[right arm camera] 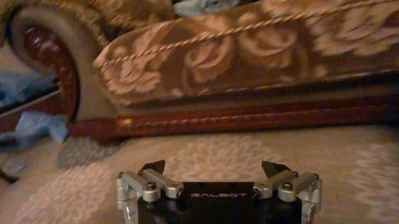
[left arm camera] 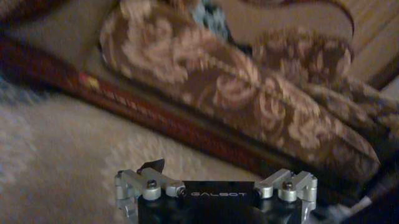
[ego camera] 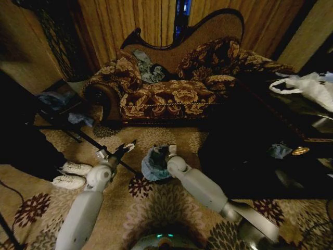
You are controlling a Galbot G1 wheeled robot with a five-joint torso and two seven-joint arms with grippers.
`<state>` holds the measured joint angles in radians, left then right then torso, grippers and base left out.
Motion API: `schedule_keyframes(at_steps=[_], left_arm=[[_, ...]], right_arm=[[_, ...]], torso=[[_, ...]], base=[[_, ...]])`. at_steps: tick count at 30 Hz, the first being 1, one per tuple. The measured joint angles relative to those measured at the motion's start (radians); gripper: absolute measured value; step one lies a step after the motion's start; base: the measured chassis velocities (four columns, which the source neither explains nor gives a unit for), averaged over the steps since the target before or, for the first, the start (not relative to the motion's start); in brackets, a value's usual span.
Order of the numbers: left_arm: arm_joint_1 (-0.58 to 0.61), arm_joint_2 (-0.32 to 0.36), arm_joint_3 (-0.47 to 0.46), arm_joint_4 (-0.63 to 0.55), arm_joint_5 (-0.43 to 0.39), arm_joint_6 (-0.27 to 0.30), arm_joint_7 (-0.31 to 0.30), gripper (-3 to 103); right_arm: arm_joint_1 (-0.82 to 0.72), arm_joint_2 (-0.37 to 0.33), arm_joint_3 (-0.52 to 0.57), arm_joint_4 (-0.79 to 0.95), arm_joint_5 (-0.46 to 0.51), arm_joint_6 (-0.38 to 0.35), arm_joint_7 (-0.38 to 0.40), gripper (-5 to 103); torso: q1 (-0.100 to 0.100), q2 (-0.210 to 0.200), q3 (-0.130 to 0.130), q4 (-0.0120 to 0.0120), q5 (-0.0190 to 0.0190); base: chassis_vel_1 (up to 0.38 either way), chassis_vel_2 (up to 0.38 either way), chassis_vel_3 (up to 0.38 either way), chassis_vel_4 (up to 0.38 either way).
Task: Place a garbage bag over the trash bin.
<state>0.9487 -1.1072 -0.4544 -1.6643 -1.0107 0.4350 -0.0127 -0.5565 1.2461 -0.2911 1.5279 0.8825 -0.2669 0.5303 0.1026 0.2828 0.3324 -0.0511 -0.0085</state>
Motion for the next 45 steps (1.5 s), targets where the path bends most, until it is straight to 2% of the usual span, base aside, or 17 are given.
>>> schedule_keyframes(at_steps=[2, 3, 6, 8, 10, 11, 13, 15, 18, 21, 23, 25, 35, 36, 40, 41, 45], left_arm=[[-0.058, 0.04, 0.054, 0.103, -0.024, 0.038, 0.074, 100], [-0.058, 0.04, 0.054, 0.103, -0.024, 0.038, 0.074, 100], [-0.106, 0.065, 0.102, 0.176, -0.017, 0.06, 0.133, 100], [-0.123, 0.077, 0.126, 0.219, -0.025, 0.073, 0.154, 100], [-0.119, 0.08, 0.122, 0.22, -0.026, 0.073, 0.157, 100], [-0.112, 0.085, 0.114, 0.223, -0.03, 0.074, 0.165, 100], [-0.12, 0.086, 0.12, 0.237, -0.039, 0.084, 0.182, 100], [-0.17, 0.077, 0.175, 0.29, -0.047, 0.108, 0.213, 100], [-0.211, 0.067, 0.23, 0.332, -0.047, 0.108, 0.225, 100], [-0.283, 0.03, 0.303, 0.417, -0.017, 0.083, 0.294, 100], [-0.293, 0.023, 0.313, 0.428, -0.007, 0.078, 0.31, 100], [-0.312, 0.012, 0.335, 0.445, 0.024, 0.072, 0.36, 100], [-0.314, 0.007, 0.354, 0.478, 0.049, 0.072, 0.361, 100], [-0.314, 0.006, 0.354, 0.487, 0.051, 0.068, 0.361, 103], [-0.311, 0.003, 0.351, 0.502, 0.057, 0.062, 0.362, 100], [-0.308, 0.003, 0.35, 0.506, 0.061, 0.055, 0.362, 93], [-0.303, 0.004, 0.345, 0.508, 0.067, 0.042, 0.363, 85]], right_arm=[[-0.064, -0.06, 0.063, 0.083, 0.013, 0.006, 0.008, 100], [-0.064, -0.06, 0.063, 0.083, 0.013, 0.006, 0.008, 100], [-0.147, -0.116, 0.139, 0.175, 0.059, 0.014, 0.009, 100], [-0.194, -0.143, 0.183, 0.212, 0.073, 0.037, -0.016, 100], [-0.195, -0.143, 0.185, 0.212, 0.07, 0.041, -0.027, 100], [-0.197, -0.143, 0.191, 0.21, 0.065, 0.046, -0.051, 100], [-0.206, -0.146, 0.2, 0.214, 0.062, 0.048, -0.062, 100], [-0.229, -0.155, 0.221, 0.224, 0.057, 0.052, -0.066, 100], [-0.24, -0.158, 0.234, 0.227, 0.05, 0.056, -0.066, 100], [-0.256, -0.156, 0.254, 0.228, 0.038, 0.062, -0.067, 100], [-0.258, -0.156, 0.257, 0.228, 0.035, 0.063, -0.067, 100], [-0.262, -0.153, 0.26, 0.223, 0.026, 0.065, -0.068, 100], [-0.25, -0.145, 0.256, 0.207, 0.015, 0.076, -0.07, 100], [-0.249, -0.145, 0.254, 0.206, 0.015, 0.077, -0.07, 100], [-0.245, -0.147, 0.248, 0.203, 0.013, 0.082, -0.07, 100], [-0.244, -0.15, 0.244, 0.203, 0.01, 0.083, -0.07, 100], [-0.245, -0.154, 0.24, 0.204, 0.008, 0.084, -0.069, 100]], torso=[[0.0, 0.0, 0.0, 0.0002, 0.0], [0.0, 0.0, 0.0, 0.0002, 0.0], [0.0, 0.0, 0.0, 0.0003, 0.0003], [0.0, 0.0, 0.0, -0.0008, -0.0003], [0.0, 0.0, 0.0, -0.0007, -0.0001], [0.0, 0.0, 0.0, 0.0005, 0.0005], [0.0, 0.0, 0.0, 0.001, 0.0007], [0.0, 0.0, 0.0, 0.0012, -0.0003], [0.0, 0.0, 0.0, 0.0005, -0.0003], [0.0, 0.0, 0.0, -0.0003, 0.0], [0.0, 0.0, 0.0, -0.0003, 0.0001], [0.0, 0.0, 0.0, 0.0002, 0.0], [0.0, 0.0, 0.0, 0.0004, 0.0], [0.0, 0.0, 0.0, 0.0004, 0.0], [0.0, 0.0, 0.0, 0.0003, -0.0001], [0.0, 0.0, 0.0, 0.0004, 0.0], [0.0, 0.0, 0.0, 0.0003, -0.0001]], base=[[0.0, 0.0, 0.0, 0.0], [0.0, 0.0, 0.0, 0.0], [0.0, 0.0, 0.0, 0.0], [0.0, 0.0, 0.0, 0.0], [0.0, 0.0, 0.0, 0.0], [0.0, 0.0, 0.0, 0.0], [0.0, 0.0, 0.0, 0.0], [0.0, 0.0, 0.0, 0.0], [0.0, 0.0, 0.0, 0.0], [0.0, 0.0, 0.0, 0.0], [0.0, 0.0, 0.0, 0.0], [0.0, 0.0, 0.0, 0.0], [0.0, 0.0, 0.0, 0.0], [0.0, 0.0, 0.0, 0.0], [0.0, 0.0, 0.0, 0.0], [0.0, 0.0, 0.0, 0.0], [0.0, 0.0, 0.0, 0.0]])
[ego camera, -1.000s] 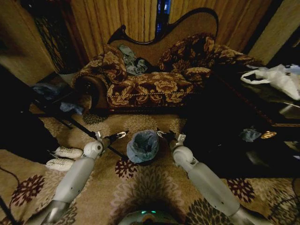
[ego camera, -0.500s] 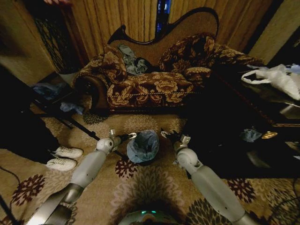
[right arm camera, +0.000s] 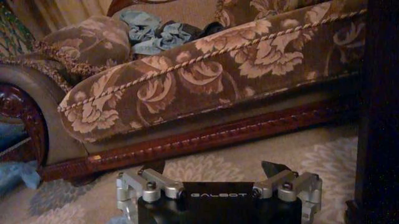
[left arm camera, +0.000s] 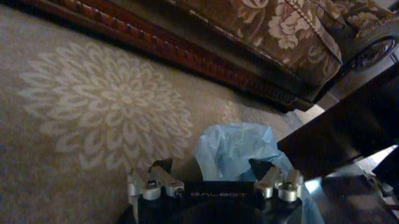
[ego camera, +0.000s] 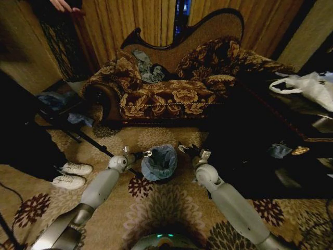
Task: Place a garbage bag over the trash bin.
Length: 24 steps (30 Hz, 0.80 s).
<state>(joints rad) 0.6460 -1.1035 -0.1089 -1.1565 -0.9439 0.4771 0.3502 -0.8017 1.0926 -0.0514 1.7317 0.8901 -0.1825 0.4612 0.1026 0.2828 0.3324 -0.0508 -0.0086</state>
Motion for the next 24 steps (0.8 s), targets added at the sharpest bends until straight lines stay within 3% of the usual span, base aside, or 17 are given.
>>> schedule_keyframes(at_steps=[5, 7, 11, 14, 17, 21, 22, 24], left_arm=[[0.01, -0.004, -0.014, -0.005, 0.003, -0.006, -0.002, 69], [0.011, -0.005, -0.015, -0.005, 0.004, -0.007, -0.003, 69], [0.014, -0.013, -0.022, -0.005, 0.007, -0.009, -0.009, 53], [0.014, -0.015, -0.024, -0.005, 0.007, -0.009, -0.012, 49], [0.014, -0.016, -0.025, -0.005, 0.007, -0.012, -0.014, 38], [0.014, -0.016, -0.026, -0.006, 0.007, -0.014, -0.016, 34], [0.015, -0.016, -0.027, -0.01, 0.007, -0.015, -0.017, 26], [0.017, -0.012, -0.027, -0.015, 0.007, -0.015, -0.017, 22]], right_arm=[[-0.003, -0.002, -0.008, 0.004, -0.003, 0.003, 0.004, 100], [-0.003, -0.002, -0.008, 0.005, -0.003, 0.004, 0.005, 100], [0.0, -0.007, -0.013, 0.014, 0.001, 0.006, 0.01, 100], [0.001, -0.008, -0.013, 0.015, 0.002, 0.006, 0.012, 100], [0.001, -0.011, -0.015, 0.018, 0.003, 0.007, 0.014, 100], [0.0, -0.013, -0.015, 0.017, 0.002, 0.008, 0.014, 100], [-0.001, -0.014, -0.015, 0.015, 0.001, 0.009, 0.015, 100], [-0.001, -0.014, -0.015, 0.013, 0.001, 0.009, 0.016, 100]], torso=[[0.0, 0.0, 0.0, 0.0, 0.0], [0.0, 0.0, 0.0, 0.0, 0.0], [0.0, 0.0, 0.0, 0.0, 0.0], [0.0, 0.0, 0.0, 0.0, 0.0], [0.0, 0.0, 0.0, 0.0, 0.0], [0.0, 0.0, 0.0, 0.0, 0.0], [0.0, 0.0, 0.0, -0.0001, 0.0], [0.0, 0.0, 0.0, -0.0001, 0.0]], base=[[0.0, 0.0, 0.0, 0.0], [0.0, 0.0, 0.0, 0.0], [0.0, 0.0, 0.0, 0.0], [0.0, 0.0, 0.0, 0.0], [0.0, 0.0, 0.0, 0.0], [0.0, 0.0, 0.0, 0.0], [0.0, 0.0, 0.0, 0.0], [0.0, 0.0, 0.0, 0.0]])
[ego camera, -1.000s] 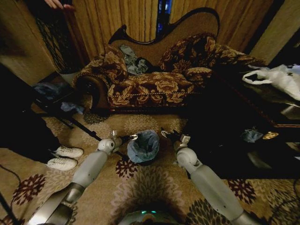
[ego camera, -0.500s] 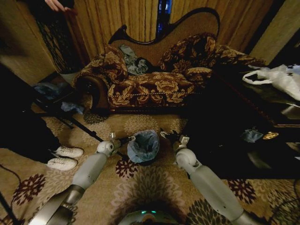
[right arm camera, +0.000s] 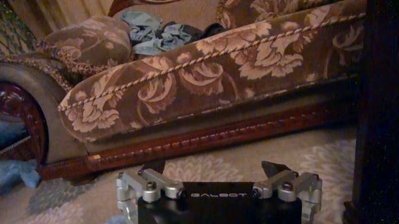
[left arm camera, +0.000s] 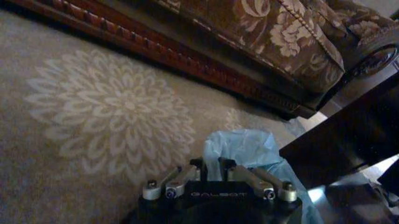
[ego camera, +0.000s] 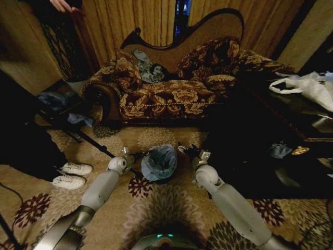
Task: Place a garbage bag over the trash bin.
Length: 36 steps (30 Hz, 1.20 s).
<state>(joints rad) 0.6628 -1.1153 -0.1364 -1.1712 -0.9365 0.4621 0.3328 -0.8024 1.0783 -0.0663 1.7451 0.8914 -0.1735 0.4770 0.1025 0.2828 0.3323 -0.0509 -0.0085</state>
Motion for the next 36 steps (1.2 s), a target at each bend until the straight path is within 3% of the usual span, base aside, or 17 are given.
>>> schedule_keyframes(at_steps=[8, 24, 36], left_arm=[[0.004, 0.003, -0.007, 0.002, -0.001, -0.009, 0.0, 1], [0.004, 0.008, -0.029, 0.028, -0.008, -0.038, -0.01, 0], [-0.033, -0.037, -0.02, 0.233, 0.008, -0.124, 0.019, 0]], right_arm=[[0.002, 0.001, -0.005, -0.003, 0.0, 0.0, 0.002, 100], [-0.007, -0.006, -0.014, -0.002, -0.007, 0.005, 0.007, 100], [-0.009, -0.007, -0.024, 0.006, -0.006, 0.012, 0.018, 100]], torso=[[0.0, 0.0, 0.0, 0.0001, 0.0], [0.0, 0.0, 0.0, 0.0001, 0.0], [0.0, 0.0, 0.0, 0.0001, 0.0]], base=[[0.0, 0.0, 0.0, 0.0], [0.0, 0.0, 0.0, 0.0], [0.0, 0.0, 0.0, 0.0]])
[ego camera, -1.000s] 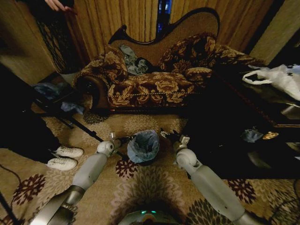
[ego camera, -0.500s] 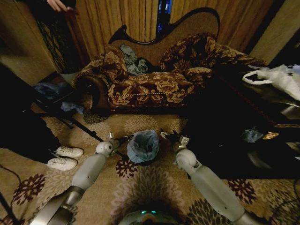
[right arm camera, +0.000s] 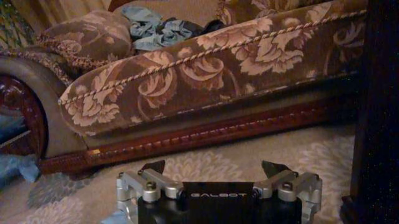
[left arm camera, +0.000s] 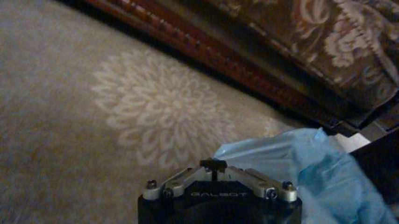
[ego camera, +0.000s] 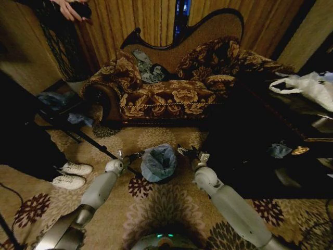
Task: Place a garbage bag over the trash bin.
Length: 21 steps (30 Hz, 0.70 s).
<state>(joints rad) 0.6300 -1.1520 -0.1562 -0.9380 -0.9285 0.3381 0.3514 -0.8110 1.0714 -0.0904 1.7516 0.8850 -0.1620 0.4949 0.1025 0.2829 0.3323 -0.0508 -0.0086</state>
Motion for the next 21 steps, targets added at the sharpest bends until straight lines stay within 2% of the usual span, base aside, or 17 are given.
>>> schedule_keyframes(at_steps=[12, 21], left_arm=[[-0.04, -0.056, -0.001, 0.116, 0.048, -0.019, 0.003, 0], [-0.026, -0.082, -0.014, 0.126, 0.088, -0.026, -0.003, 0]], right_arm=[[-0.002, 0.004, -0.009, 0.006, 0.0, 0.011, -0.001, 100], [-0.013, -0.014, -0.011, 0.031, 0.008, 0.01, -0.004, 100]], torso=[[0.0, 0.0, 0.0, 0.0, 0.0001], [0.0, 0.0, 0.0, -0.0001, 0.0]], base=[[0.0, 0.0, 0.0, 0.0], [0.0, 0.0, 0.0, 0.0]])
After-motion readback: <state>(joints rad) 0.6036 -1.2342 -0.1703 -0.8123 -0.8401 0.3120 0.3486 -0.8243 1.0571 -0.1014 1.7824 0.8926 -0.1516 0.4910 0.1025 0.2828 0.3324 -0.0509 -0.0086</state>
